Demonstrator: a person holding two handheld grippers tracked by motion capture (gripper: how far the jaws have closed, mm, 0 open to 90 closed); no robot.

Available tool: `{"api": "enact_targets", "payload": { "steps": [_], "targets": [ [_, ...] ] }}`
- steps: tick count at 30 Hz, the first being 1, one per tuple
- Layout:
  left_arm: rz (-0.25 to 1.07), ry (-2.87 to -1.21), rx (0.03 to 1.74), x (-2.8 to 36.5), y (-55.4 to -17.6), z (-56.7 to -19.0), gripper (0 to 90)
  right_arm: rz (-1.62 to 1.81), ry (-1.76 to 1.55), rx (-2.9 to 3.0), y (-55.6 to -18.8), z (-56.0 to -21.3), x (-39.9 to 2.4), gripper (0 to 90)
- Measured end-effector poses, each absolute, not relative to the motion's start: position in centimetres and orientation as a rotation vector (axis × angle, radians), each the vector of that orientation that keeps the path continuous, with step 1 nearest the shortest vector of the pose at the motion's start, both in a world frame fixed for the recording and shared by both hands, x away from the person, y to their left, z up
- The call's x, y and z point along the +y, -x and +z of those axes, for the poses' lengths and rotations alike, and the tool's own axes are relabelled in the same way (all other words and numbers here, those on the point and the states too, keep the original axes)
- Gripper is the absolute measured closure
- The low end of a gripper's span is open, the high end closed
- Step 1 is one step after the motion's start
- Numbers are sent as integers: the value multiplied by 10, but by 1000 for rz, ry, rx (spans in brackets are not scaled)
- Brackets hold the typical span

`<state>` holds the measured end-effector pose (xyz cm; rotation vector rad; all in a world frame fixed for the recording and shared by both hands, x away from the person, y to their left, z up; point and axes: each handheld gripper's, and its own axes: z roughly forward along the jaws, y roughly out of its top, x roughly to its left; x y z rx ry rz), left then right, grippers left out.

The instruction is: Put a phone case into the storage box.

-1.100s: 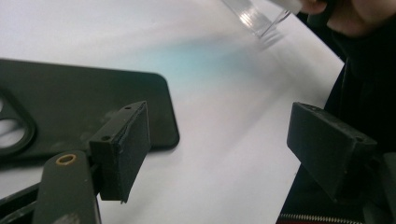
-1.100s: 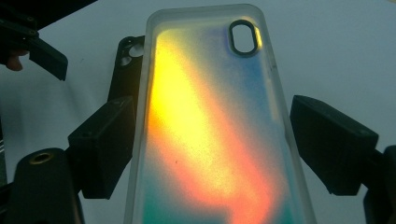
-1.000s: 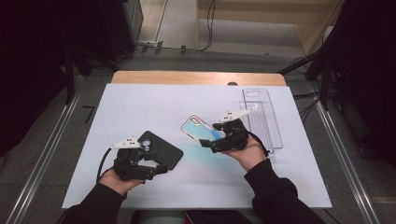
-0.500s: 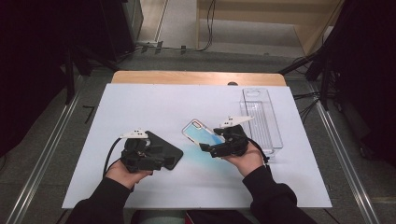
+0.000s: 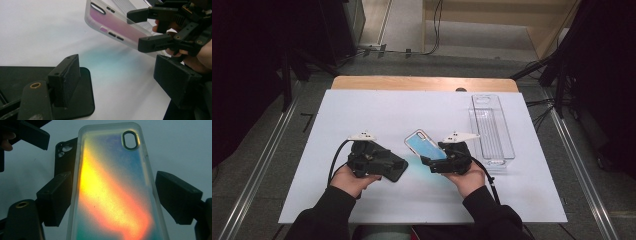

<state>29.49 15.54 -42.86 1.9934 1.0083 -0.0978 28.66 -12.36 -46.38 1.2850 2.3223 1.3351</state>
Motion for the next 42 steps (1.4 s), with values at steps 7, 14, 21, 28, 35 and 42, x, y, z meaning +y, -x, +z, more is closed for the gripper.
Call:
{"api": "enact_targets", "payload": {
  "steps": [7, 14, 21, 28, 35, 42],
  "targets": [
    [-84, -1995, 1031, 152, -302, -425, 216, 1364, -1325, 2276, -286, -469, -116, 152],
    [-95, -1970, 1074, 150, -312, -422, 218, 1416, -1357, 2233, -284, -471, -107, 152],
    [-95, -1943, 1126, 149, -320, -421, 226, 1501, -1413, 2171, -279, -476, -105, 152],
    [-54, -1934, 1142, 144, -326, -418, 259, 1535, -1433, 2131, -277, -480, -102, 152],
    [-72, -1896, 1192, 138, -334, -420, 276, 1574, -1457, 2108, -276, -482, -97, 151],
    [-102, -1865, 1268, 133, -340, -422, 367, 1609, -1436, 2095, -274, -485, -92, 151]
  ]
}}
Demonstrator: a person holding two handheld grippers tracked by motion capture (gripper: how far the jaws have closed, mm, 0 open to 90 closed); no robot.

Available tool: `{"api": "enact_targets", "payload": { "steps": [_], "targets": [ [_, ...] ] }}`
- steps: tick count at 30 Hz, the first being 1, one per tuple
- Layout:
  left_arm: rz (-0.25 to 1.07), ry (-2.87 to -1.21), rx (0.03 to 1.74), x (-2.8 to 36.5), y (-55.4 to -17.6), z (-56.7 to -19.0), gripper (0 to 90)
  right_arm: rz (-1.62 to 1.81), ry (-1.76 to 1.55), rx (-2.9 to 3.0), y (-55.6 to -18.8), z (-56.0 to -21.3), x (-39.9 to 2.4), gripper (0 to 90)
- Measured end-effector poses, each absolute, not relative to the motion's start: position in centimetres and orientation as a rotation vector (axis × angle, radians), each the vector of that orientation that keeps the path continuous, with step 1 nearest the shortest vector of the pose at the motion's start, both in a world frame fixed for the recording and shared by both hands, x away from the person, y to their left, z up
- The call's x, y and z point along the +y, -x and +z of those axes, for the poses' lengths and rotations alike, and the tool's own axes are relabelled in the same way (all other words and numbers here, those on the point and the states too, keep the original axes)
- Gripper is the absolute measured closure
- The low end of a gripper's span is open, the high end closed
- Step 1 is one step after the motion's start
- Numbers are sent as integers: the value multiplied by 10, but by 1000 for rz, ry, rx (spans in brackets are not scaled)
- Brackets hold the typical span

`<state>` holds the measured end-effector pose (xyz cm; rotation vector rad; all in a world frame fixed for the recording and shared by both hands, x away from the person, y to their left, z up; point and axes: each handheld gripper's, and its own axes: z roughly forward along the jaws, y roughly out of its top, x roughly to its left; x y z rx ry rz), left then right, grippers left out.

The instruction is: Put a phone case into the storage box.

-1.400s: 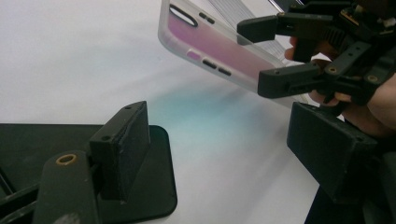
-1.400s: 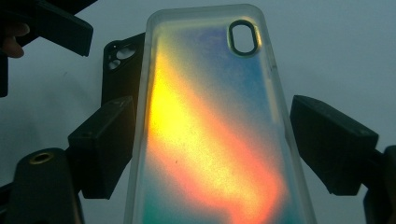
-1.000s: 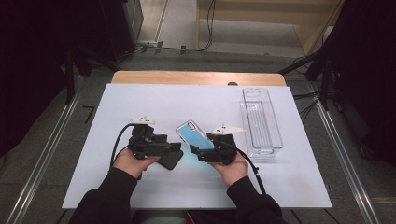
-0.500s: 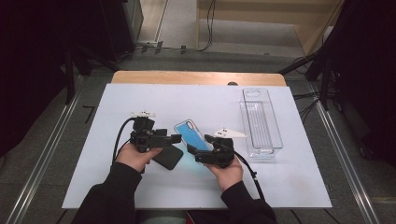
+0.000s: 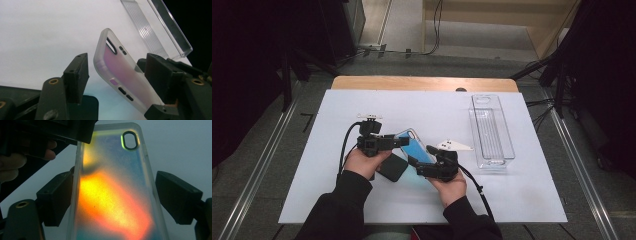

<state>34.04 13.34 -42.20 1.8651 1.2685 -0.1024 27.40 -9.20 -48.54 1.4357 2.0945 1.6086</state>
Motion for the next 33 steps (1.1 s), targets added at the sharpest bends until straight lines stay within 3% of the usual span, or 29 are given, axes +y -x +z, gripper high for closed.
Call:
{"api": "enact_targets", "payload": {
  "steps": [3, 8, 16, 33],
  "targets": [
    [-127, -1843, 1297, 131, -342, -423, 412, 1633, -1439, 2080, -274, -486, -91, 151],
    [-158, -1815, 1313, 129, -344, -426, 596, 1650, -1423, 2074, -273, -487, -90, 151],
    [-222, -1768, 1338, 132, -346, -430, 723, 1659, -1400, 2063, -273, -487, -89, 151],
    [-333, -1676, 1338, 139, -347, -430, 806, 1618, -1339, 2100, -274, -488, -84, 150]
  ]
}}
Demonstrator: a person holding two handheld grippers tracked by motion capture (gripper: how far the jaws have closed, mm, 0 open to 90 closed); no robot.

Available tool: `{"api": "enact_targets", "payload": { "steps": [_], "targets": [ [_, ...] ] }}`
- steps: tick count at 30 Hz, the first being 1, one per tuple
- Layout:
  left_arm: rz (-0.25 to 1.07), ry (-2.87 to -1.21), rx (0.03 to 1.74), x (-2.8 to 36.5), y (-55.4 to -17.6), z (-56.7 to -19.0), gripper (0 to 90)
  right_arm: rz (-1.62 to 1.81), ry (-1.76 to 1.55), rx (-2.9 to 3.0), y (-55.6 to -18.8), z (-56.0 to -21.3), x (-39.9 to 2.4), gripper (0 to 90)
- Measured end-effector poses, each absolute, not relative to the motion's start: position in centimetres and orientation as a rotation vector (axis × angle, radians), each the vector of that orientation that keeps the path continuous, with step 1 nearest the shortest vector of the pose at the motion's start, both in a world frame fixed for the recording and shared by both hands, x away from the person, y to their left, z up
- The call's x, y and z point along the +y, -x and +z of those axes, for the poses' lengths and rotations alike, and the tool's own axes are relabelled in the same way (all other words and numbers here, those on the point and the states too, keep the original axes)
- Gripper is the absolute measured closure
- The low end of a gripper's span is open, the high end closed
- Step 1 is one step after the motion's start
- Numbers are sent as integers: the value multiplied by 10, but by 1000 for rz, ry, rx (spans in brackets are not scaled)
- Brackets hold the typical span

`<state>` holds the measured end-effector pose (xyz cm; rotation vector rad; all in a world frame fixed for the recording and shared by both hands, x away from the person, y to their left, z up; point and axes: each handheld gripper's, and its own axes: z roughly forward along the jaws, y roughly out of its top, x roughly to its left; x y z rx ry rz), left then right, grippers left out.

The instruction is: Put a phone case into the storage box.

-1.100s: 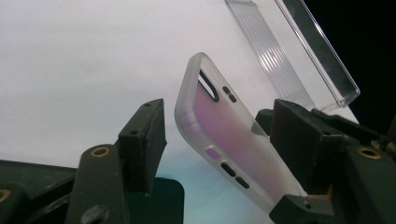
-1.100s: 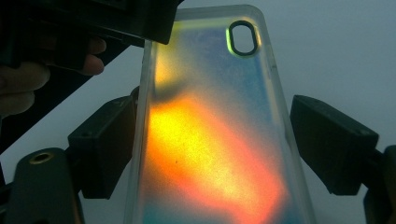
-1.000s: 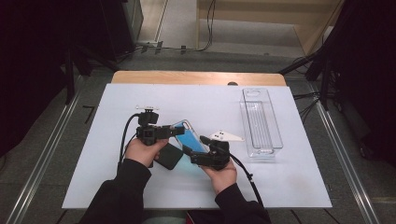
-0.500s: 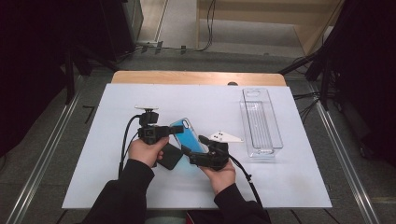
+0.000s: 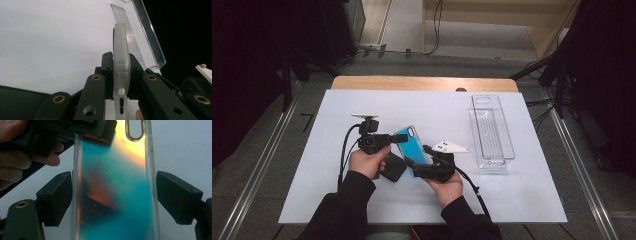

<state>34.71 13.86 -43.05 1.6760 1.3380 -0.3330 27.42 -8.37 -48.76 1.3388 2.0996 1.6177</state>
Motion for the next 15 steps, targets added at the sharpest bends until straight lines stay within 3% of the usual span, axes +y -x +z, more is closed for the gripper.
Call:
{"api": "enact_targets", "payload": {
  "steps": [5, 7, 15],
  "targets": [
    [-335, -1658, 1325, 141, -346, -427, 811, 1618, -1291, 2126, -277, -484, -86, 126],
    [-318, -1665, 1319, 141, -345, -425, 811, 1605, -1301, 2137, -281, -482, -88, 0],
    [-193, -1712, 1267, 138, -340, -416, 810, 1494, -1289, 2315, -289, -471, -99, 0]
  ]
}}
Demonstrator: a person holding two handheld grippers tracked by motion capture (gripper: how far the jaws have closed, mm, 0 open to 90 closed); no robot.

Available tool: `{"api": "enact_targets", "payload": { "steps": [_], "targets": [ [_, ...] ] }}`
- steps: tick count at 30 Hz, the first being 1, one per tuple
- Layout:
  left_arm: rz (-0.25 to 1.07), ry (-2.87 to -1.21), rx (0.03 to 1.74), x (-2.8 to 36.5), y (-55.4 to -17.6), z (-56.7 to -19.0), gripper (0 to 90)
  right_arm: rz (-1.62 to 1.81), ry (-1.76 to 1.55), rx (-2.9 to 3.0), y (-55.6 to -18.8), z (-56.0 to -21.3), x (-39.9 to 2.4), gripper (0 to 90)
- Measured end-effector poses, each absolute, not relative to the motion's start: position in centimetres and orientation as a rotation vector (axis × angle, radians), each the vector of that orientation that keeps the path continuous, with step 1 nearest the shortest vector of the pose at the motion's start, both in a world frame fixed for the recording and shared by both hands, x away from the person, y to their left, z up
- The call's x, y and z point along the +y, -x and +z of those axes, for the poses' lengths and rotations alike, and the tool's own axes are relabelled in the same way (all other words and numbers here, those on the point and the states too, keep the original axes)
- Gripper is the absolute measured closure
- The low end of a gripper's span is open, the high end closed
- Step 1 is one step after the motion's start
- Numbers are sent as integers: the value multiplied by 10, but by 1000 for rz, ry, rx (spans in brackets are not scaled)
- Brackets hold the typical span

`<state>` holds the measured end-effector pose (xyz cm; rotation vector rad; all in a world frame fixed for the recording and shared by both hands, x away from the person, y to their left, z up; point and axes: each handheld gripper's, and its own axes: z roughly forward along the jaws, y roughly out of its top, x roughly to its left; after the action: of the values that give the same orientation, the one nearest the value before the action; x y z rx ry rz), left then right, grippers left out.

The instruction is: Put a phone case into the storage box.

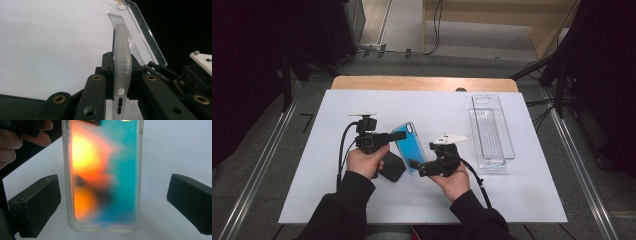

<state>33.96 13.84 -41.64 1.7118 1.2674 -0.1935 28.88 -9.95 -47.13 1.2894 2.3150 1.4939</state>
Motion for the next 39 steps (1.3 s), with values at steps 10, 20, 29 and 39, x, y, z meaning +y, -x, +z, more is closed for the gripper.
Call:
{"api": "enact_targets", "payload": {
  "steps": [10, 20, 29, 39],
  "targets": [
    [-19, -1758, 1148, 134, -328, -411, 809, 1428, -1290, 2425, -283, -462, -111, 0],
    [103, -1779, 1022, 128, -317, -411, 810, 1436, -1207, 2417, -276, -461, -119, 0],
    [147, -1793, 986, 123, -310, -412, 810, 1421, -1190, 2321, -271, -454, -120, 0],
    [129, -1798, 987, 111, -303, -413, 810, 1379, -1215, 2253, -270, -446, -112, 0]
  ]
}}
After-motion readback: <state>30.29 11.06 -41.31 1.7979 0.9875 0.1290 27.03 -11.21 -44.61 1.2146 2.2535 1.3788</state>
